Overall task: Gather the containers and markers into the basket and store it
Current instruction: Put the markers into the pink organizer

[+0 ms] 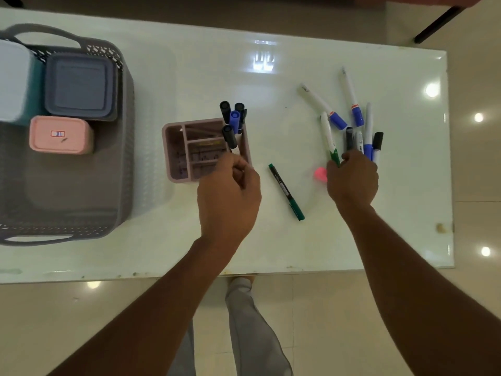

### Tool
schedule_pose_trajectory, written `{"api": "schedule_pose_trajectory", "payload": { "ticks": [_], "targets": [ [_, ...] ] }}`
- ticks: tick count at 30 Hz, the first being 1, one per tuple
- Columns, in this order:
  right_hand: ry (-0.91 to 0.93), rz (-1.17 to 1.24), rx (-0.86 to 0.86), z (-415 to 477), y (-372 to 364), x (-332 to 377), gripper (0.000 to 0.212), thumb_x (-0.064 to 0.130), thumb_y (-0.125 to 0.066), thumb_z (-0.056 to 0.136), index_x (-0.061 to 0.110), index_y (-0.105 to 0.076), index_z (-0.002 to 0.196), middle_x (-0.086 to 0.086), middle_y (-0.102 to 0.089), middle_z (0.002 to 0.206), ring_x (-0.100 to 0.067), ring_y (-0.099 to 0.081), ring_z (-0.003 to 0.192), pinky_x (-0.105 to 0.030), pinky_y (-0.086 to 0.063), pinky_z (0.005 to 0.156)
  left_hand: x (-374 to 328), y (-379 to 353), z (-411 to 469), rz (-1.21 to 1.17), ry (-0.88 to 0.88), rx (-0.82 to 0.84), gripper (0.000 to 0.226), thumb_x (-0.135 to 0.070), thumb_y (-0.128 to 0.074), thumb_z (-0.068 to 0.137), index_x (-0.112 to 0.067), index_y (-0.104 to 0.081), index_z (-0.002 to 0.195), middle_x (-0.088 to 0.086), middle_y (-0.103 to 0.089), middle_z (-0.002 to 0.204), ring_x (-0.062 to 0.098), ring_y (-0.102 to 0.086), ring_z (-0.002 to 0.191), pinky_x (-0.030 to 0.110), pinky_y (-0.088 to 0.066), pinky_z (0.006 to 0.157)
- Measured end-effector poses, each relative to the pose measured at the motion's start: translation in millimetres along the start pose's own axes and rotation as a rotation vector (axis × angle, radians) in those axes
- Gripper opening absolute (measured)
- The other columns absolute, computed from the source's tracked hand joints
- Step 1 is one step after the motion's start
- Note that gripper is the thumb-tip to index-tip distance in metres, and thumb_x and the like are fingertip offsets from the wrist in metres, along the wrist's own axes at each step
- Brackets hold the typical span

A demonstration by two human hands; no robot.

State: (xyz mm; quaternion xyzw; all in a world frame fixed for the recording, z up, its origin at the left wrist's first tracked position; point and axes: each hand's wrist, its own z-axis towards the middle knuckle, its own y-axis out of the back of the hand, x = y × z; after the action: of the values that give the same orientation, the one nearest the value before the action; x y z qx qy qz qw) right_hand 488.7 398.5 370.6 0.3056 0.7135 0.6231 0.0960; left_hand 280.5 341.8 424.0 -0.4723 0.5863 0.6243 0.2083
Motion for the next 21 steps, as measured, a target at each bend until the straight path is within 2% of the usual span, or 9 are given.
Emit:
{"api": "schedule_pose_trajectory", "payload": {
  "ticks": [4, 7, 9, 11, 13, 16, 19, 21],
  "targets": [
    [0.033, -0.131, 0.084, 13, -10, -2, 0.016, 0.027, -0.059, 0.091, 0.011, -0.062, 0.095, -0.007, -0.067, 0.087, -0.027, -0.065, 0.081, -0.040, -0.056, 0.071, 7, -9, -19, 0.012, -0.044, 0.048, 0.005, -0.023, -0.060, 0.092, -0.022, -0.061, 0.087, -0.012, -0.058, 0.059, 0.010, -0.059, 0.057, 0.015, -0.046, 0.049],
    [0.058, -0.121, 0.089, 18, -10, 0, 0.015, 0.023, -0.057, 0.092, 0.009, -0.062, 0.096, -0.009, -0.067, 0.088, -0.027, -0.065, 0.084, -0.041, -0.057, 0.074, 13, -10, -26, 0.038, -0.054, 0.085, 0.008, -0.024, -0.059, 0.092, -0.025, -0.058, 0.084, -0.014, -0.058, 0.059, 0.010, -0.059, 0.060, 0.013, -0.045, 0.050],
    [0.096, -0.007, 0.057, 21, -3, 5, 0.015, 0.022, -0.057, 0.092, 0.008, -0.063, 0.094, -0.008, -0.066, 0.086, -0.023, -0.062, 0.079, -0.035, -0.053, 0.076, 17, -11, -29, 0.065, -0.073, 0.137, 0.008, -0.024, -0.059, 0.093, -0.024, -0.058, 0.085, -0.012, -0.060, 0.062, 0.010, -0.059, 0.057, 0.013, -0.046, 0.051],
    [0.184, 0.169, -0.007, 19, 15, 16, 0.017, 0.020, -0.057, 0.090, 0.006, -0.066, 0.092, -0.009, -0.067, 0.085, -0.017, -0.055, 0.072, -0.023, -0.042, 0.079, 18, -11, -32, 0.081, -0.091, 0.189, 0.007, -0.025, -0.057, 0.093, -0.024, -0.059, 0.087, -0.010, -0.061, 0.065, 0.010, -0.059, 0.058, 0.015, -0.047, 0.053],
    [0.269, 0.376, -0.046, 11, 40, 32, 0.018, 0.021, -0.060, 0.088, 0.007, -0.069, 0.094, -0.007, -0.069, 0.089, -0.010, -0.055, 0.072, -0.021, -0.044, 0.080, 16, -11, -34, 0.076, -0.103, 0.204, 0.007, -0.028, -0.054, 0.094, -0.024, -0.059, 0.090, -0.011, -0.062, 0.069, 0.009, -0.060, 0.062, 0.015, -0.046, 0.054],
    [0.355, 0.607, -0.017, -16, 82, 57, 0.019, 0.025, -0.067, 0.088, 0.012, -0.070, 0.102, 0.002, -0.069, 0.091, -0.007, -0.063, 0.078, -0.035, -0.058, 0.076, 10, -7, -33, 0.038, -0.086, 0.125, 0.013, -0.030, -0.053, 0.094, -0.022, -0.061, 0.103, -0.016, -0.061, 0.079, 0.003, -0.061, 0.069, 0.015, -0.049, 0.061],
    [0.499, 0.668, 0.091, -53, 115, 88, 0.019, 0.028, -0.066, 0.092, 0.017, -0.068, 0.107, 0.010, -0.068, 0.093, -0.009, -0.067, 0.083, -0.023, -0.058, 0.069, 7, 5, -26, 0.002, -0.053, -0.021, 0.015, -0.025, -0.055, 0.095, -0.021, -0.060, 0.109, -0.016, -0.062, 0.089, -0.002, -0.060, 0.072, 0.015, -0.051, 0.064],
    [0.583, 0.691, 0.184, -74, 122, 109, 0.018, 0.024, -0.064, 0.094, 0.018, -0.067, 0.110, 0.010, -0.070, 0.095, -0.007, -0.068, 0.086, -0.021, -0.058, 0.071, 9, 17, -21, -0.012, -0.046, -0.109, 0.014, -0.019, -0.056, 0.094, -0.024, -0.057, 0.106, -0.016, -0.061, 0.090, 0.000, -0.060, 0.073, 0.015, -0.048, 0.061]
  ]
}}
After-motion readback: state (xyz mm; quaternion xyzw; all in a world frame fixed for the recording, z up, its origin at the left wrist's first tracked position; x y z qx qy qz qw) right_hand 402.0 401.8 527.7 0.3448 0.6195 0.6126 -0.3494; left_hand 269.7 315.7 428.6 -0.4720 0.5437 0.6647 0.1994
